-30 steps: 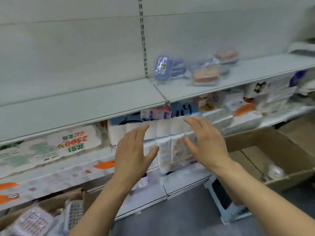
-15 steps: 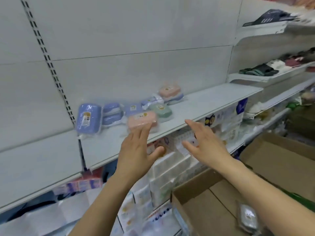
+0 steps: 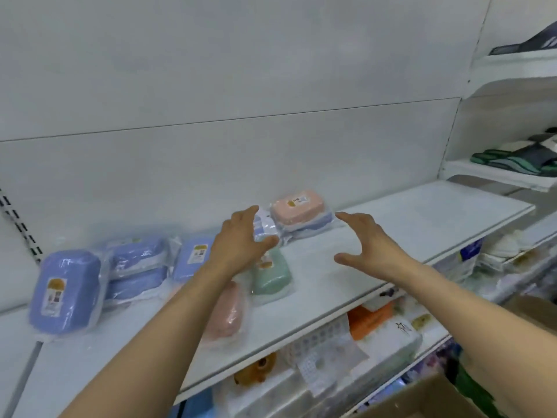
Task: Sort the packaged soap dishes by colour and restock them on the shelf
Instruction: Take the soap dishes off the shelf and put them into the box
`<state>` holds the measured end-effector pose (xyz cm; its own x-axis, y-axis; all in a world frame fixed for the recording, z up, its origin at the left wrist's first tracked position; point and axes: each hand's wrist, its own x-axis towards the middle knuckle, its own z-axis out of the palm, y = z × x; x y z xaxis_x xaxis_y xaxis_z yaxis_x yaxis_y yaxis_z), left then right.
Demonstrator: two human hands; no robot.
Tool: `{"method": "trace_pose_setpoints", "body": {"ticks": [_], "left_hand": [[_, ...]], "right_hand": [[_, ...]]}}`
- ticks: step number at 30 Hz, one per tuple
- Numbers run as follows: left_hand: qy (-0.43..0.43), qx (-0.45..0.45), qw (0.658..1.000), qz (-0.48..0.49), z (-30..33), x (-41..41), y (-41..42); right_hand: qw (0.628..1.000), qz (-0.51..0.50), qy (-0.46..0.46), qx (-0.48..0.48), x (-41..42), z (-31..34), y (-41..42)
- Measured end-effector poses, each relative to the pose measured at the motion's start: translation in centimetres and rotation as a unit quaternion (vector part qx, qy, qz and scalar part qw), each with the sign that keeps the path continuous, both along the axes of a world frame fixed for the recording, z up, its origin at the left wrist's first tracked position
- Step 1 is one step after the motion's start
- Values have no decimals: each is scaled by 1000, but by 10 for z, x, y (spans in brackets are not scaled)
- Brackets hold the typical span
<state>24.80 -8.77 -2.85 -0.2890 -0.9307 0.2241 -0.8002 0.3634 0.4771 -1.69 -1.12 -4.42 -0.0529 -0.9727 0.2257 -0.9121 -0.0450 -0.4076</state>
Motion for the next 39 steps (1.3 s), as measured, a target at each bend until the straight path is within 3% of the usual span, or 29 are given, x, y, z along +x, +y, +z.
{"method": "trace_pose_setpoints", "body": {"ticks": [11,15,23,28,39], "left_hand": [[-50,136,982,119,-21,-24,-77],[-59,154,976,143,-23,-31,-85],[-135,176,971,91,-11,-76,-74],[-120,141,979,80,-12,-95,-70],[0,104,982,158,-3,-121,-37]], "right_hand": [[989,139,40,44,-35,-7,-163],[979,199,-37,29,-50,-15,-176],[985,113,126,-37,-99,-8,-145],[978,176,-115,19,-121,-25,-127],[977,45,-201,-56,-139,-37,-73]]}}
